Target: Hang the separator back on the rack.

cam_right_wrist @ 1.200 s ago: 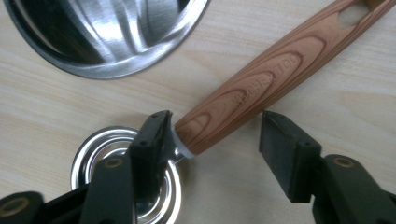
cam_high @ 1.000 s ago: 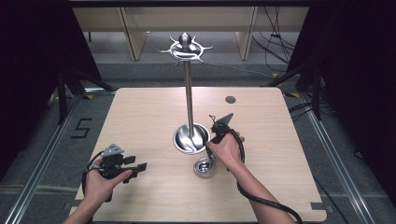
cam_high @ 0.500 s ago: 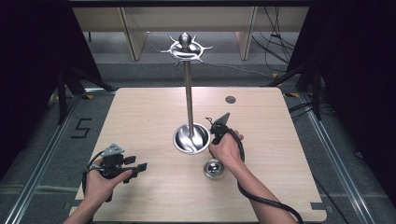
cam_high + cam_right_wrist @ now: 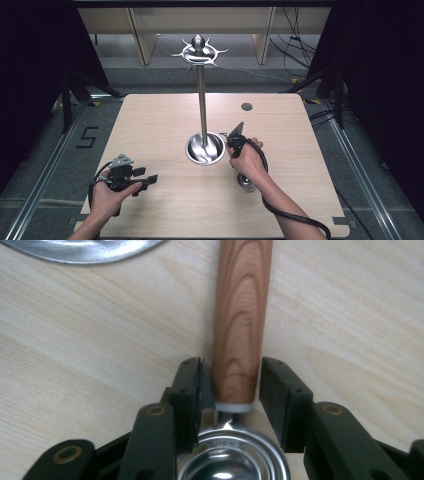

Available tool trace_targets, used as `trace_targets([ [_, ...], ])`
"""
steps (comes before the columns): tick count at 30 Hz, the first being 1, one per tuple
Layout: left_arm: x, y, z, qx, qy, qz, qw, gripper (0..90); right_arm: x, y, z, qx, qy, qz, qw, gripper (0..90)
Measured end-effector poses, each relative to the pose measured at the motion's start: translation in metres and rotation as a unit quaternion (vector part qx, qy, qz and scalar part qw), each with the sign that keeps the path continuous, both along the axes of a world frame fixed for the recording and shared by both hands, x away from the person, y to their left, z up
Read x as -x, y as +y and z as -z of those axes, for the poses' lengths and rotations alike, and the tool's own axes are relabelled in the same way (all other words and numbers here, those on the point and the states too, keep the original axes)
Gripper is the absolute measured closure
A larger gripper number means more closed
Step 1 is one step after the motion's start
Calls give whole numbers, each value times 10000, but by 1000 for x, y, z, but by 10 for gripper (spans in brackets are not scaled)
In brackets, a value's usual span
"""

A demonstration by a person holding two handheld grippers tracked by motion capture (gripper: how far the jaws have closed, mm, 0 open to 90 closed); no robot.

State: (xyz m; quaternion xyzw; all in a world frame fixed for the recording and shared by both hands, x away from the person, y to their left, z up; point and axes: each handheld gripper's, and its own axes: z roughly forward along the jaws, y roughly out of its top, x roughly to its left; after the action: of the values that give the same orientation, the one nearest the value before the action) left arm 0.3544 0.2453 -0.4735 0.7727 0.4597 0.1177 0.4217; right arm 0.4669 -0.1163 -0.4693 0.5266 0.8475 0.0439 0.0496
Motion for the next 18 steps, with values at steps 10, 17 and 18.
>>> trace_targets([
  [10, 0, 0, 0, 5, 5, 2, 10000, 365, -3, -3, 4, -76, 109, -157, 9998, 682],
  [17, 1, -1, 1, 114, 30, -56, 9999, 365, -1, -14, 2, -397, 51, -134, 9991, 696],
  [18, 1, -1, 1, 111, 28, -83, 9999, 365, 0, -16, 0, -418, 26, -109, 9991, 696],
])
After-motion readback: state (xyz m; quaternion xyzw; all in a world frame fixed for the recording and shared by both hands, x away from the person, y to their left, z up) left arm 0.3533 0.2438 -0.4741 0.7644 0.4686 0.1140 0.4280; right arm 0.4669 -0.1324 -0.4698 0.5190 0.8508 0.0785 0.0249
